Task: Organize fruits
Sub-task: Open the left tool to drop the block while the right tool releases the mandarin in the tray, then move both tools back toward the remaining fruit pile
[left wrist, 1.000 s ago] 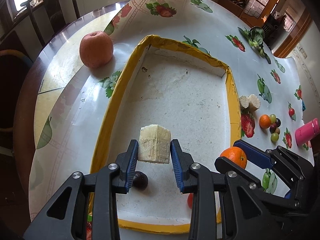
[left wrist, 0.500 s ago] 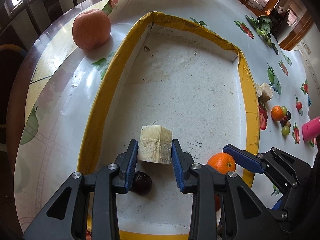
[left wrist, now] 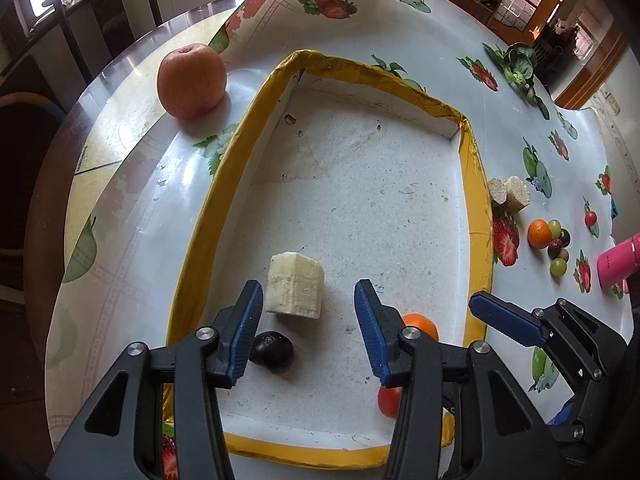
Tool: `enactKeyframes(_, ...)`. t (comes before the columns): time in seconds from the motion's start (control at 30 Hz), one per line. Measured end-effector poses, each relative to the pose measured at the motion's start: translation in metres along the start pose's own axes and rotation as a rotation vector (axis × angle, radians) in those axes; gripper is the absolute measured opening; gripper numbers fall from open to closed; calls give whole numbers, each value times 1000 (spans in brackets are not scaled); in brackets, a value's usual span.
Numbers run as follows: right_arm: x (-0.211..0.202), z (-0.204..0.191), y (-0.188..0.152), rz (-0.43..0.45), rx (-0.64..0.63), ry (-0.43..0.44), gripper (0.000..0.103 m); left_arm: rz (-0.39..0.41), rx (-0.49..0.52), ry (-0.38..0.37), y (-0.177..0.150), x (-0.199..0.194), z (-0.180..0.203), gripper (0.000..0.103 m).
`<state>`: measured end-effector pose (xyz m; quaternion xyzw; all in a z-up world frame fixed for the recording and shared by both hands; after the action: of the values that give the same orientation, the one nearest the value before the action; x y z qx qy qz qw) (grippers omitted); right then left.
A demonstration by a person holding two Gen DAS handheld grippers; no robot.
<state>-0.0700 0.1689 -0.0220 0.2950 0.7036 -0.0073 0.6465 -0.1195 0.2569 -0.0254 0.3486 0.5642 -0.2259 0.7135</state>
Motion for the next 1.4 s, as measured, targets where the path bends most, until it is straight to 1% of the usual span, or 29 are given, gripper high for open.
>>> enactKeyframes(0.17,-23,7,-5,34,15,-9,51,9,4,-11,-2,-7,9,46)
enactKeyframes(0.4,-53,26,-21,72,60,-35,52,31,26,-27,-6,-20,27,46)
enactKeyframes(0.87,-84,68,-56,96,146,-80,52,54,71,-54,-11,-37,61,46)
enactKeyframes(1.13,-99,111,-80,103,231,-118,52,48,124,-93,-11,-38,97,46)
enactKeyframes(1.4,-112,157,-98,119,326,-150,52,19,172,-149,-9,-29,140,46)
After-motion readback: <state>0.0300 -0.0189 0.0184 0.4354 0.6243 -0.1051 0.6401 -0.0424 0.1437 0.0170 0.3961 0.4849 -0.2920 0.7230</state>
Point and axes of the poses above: each gripper's, at about its wrist camera, not at the fingertips, and x roughly the way its jaws point, z to its right, y to its top, the point moved 4 cm from there along x, roughly the way its jaws point, and after that the axes turned 7 degrees about -z, right-handed, at the moved point
